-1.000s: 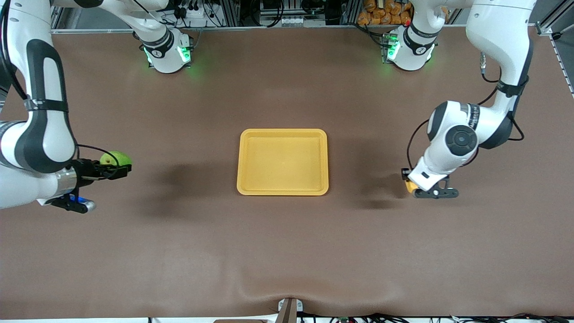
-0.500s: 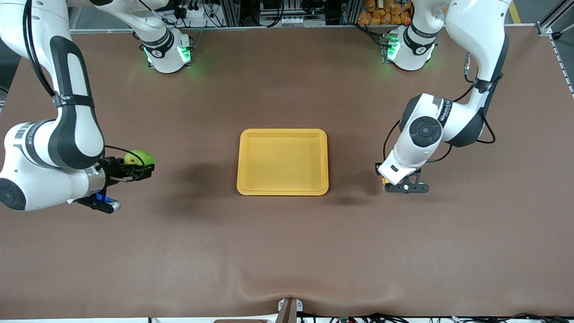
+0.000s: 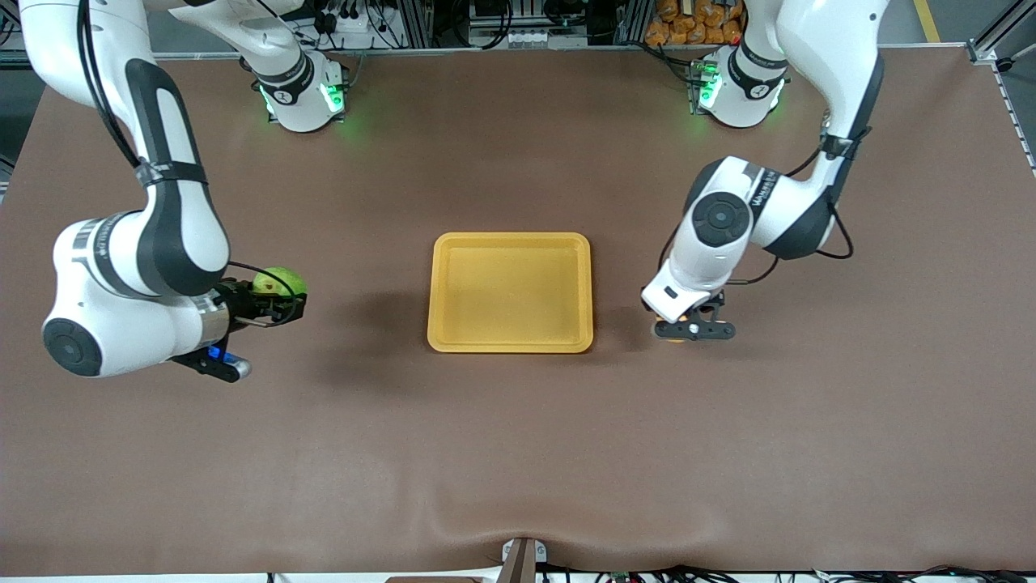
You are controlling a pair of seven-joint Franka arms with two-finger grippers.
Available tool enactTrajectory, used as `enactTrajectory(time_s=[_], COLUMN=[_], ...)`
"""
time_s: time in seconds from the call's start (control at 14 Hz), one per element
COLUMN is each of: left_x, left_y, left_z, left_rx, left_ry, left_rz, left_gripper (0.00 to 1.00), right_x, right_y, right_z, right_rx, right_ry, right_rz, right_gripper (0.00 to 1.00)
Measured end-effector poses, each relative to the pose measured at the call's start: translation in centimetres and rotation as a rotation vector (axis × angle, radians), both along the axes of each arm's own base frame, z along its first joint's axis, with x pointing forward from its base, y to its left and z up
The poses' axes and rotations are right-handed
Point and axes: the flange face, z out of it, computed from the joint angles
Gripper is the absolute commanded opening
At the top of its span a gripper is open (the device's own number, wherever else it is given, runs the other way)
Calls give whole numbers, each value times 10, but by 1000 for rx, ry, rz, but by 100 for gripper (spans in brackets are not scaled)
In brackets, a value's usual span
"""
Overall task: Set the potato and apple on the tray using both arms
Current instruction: 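Lift the apple with the right gripper while the left gripper carries the potato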
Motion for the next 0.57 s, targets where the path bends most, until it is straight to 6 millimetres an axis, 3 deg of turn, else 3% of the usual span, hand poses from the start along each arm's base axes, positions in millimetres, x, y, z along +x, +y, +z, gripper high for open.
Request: enactTrajectory(time_s=[0.29, 0.57], left_x=[-5, -13], left_y=[-51, -90], left_z=[6, -7], left_rx=[14, 9], left_ry=[10, 5], left_rz=[34, 83], left_gripper=[0, 0], right_x=[-4, -11], right_y=[36, 85], right_z=[0, 1], right_rx=[-30, -54], right_ry=[-5, -23], right_rz=[-29, -71], right_gripper=[0, 0])
